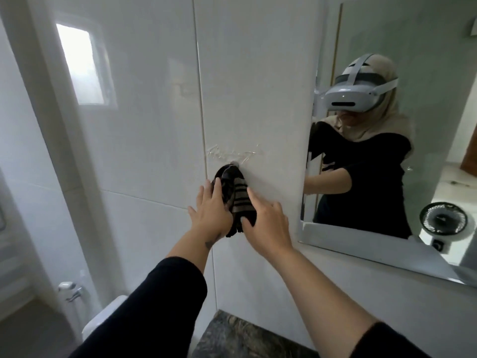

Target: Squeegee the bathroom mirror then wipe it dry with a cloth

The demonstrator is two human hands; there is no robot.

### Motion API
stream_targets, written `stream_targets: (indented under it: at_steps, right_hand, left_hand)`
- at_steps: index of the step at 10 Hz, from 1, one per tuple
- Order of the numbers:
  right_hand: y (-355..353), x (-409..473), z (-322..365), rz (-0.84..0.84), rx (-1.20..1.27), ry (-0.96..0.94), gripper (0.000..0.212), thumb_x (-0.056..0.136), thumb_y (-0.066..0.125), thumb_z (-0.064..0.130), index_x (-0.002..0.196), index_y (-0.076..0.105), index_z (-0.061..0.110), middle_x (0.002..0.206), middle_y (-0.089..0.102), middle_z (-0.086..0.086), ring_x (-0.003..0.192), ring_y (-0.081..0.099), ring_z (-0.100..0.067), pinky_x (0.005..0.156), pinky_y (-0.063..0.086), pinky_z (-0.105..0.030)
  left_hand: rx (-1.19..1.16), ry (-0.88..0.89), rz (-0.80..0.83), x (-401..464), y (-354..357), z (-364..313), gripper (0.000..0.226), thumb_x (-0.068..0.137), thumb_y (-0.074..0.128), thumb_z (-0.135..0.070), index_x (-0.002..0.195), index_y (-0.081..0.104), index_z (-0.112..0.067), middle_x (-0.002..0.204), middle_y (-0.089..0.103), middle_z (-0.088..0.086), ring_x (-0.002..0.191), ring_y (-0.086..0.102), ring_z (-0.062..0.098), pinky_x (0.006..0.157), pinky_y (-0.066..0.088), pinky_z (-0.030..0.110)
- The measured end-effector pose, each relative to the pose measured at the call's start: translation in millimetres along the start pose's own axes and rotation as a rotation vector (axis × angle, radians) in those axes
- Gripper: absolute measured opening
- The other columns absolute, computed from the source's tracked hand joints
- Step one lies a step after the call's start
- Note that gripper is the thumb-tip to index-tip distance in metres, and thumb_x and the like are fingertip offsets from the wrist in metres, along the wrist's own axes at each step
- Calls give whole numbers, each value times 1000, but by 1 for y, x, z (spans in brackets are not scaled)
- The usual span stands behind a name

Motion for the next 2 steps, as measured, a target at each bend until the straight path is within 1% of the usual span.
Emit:
stream_targets:
  at_steps: [1,2]
  right_hand:
    - [-9,-65,-10,38,48,-12,58,94,51,32,147,28,32,152,31,11,136,26,-13,110,28,-34]
    - [-7,-151,-25,189,41,-21,56,95,47,37,141,18,51,150,31,19,136,29,-5,111,26,-26]
  left_hand:
    - [-99,127,-49,-59,6,-9,73,93,46,-25,151,1,-26,158,-10,-2,145,1,26,116,13,50]
    - [-98,229,45,-146,33,5,67,92,48,-35,143,7,-47,154,-2,-4,142,10,25,112,22,33]
Point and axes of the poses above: each hand's wrist, its own x-axis towards the middle knuckle, its own y-axis out of the palm, z = x × y, the point moved 9 cm from there along x, towards the middle knuckle
